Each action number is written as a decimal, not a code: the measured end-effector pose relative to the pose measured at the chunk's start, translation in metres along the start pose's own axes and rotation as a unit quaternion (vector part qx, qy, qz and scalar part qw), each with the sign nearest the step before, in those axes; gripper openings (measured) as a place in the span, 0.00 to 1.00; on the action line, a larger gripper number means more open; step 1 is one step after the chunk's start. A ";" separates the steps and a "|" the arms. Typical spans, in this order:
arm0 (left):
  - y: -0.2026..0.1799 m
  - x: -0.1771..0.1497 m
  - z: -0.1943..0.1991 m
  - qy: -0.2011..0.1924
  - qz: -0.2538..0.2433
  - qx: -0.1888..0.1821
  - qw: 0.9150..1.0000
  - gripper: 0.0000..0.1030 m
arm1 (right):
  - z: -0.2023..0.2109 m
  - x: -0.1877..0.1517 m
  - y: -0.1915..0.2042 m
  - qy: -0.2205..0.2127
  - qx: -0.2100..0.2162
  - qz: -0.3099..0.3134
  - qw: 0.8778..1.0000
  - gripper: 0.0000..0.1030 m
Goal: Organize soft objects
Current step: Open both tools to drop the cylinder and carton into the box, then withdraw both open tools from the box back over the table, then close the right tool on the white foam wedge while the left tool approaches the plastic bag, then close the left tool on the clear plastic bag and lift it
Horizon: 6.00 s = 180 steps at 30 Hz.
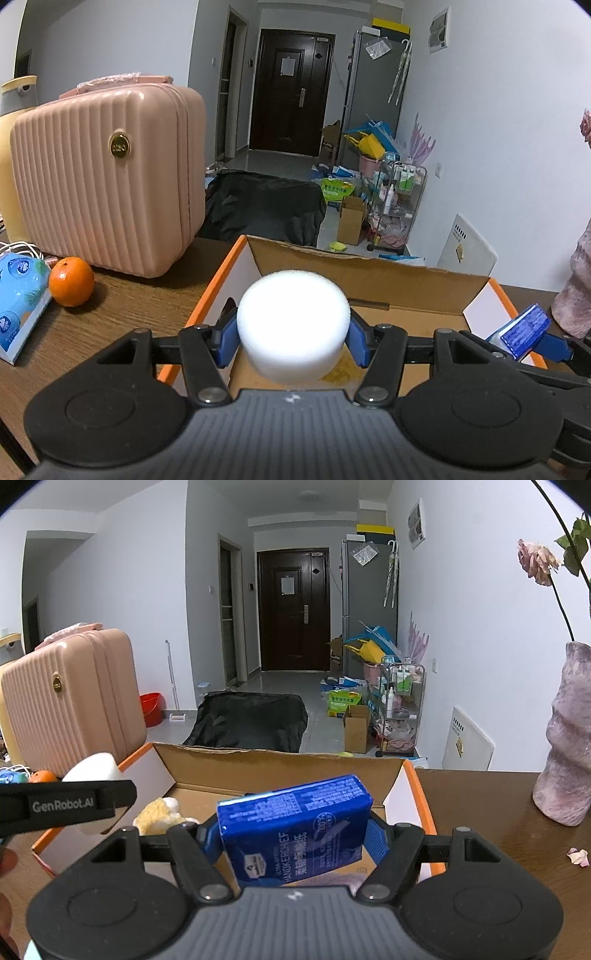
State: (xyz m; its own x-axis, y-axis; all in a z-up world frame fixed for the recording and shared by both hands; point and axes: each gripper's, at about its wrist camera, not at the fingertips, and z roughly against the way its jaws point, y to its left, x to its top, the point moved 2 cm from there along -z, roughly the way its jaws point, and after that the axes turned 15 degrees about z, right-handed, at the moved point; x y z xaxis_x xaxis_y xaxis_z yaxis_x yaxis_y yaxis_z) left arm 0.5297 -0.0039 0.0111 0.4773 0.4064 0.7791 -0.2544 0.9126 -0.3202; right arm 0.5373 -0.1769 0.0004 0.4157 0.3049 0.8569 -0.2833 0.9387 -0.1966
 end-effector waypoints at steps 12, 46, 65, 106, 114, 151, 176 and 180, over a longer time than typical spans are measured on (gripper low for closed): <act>0.002 -0.002 -0.001 0.009 0.006 -0.002 1.000 0.78 | -0.005 -0.003 -0.002 0.015 -0.015 -0.009 1.000 0.95; 0.012 -0.012 0.057 -0.033 0.000 -0.002 0.999 1.00 | 0.060 -0.017 -0.007 0.024 -0.041 -0.025 0.999 1.00; 0.032 -0.053 0.112 -0.038 -0.041 -0.019 0.998 1.00 | 0.131 -0.059 0.007 -0.014 -0.040 -0.009 0.999 1.00; 0.095 -0.135 0.222 -0.016 -0.083 -0.049 0.995 1.00 | 0.245 -0.145 0.070 -0.055 0.003 0.022 0.998 1.00; 0.110 -0.140 0.225 -0.003 -0.078 -0.047 0.996 1.00 | 0.243 -0.151 0.082 -0.050 0.009 0.039 0.998 1.00; 0.144 -0.120 0.212 0.001 -0.056 -0.030 0.998 1.00 | 0.148 -0.140 0.112 0.051 0.079 0.041 0.995 0.30; 0.177 -0.104 0.152 0.029 -0.073 0.033 0.996 1.00 | 0.175 -0.134 0.108 -0.016 0.054 0.041 0.998 0.30; 0.176 -0.105 0.144 0.031 -0.086 0.038 0.995 1.00 | 0.175 -0.134 0.108 -0.015 0.054 0.041 0.998 0.30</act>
State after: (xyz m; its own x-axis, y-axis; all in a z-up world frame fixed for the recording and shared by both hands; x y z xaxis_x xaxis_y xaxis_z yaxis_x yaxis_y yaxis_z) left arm 0.3139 0.1072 -0.0491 0.5694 0.2489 0.7835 -0.2257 0.9638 -0.1421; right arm 0.2999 -0.1443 -0.0523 0.3611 0.3735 0.8545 -0.4075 0.8874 -0.2157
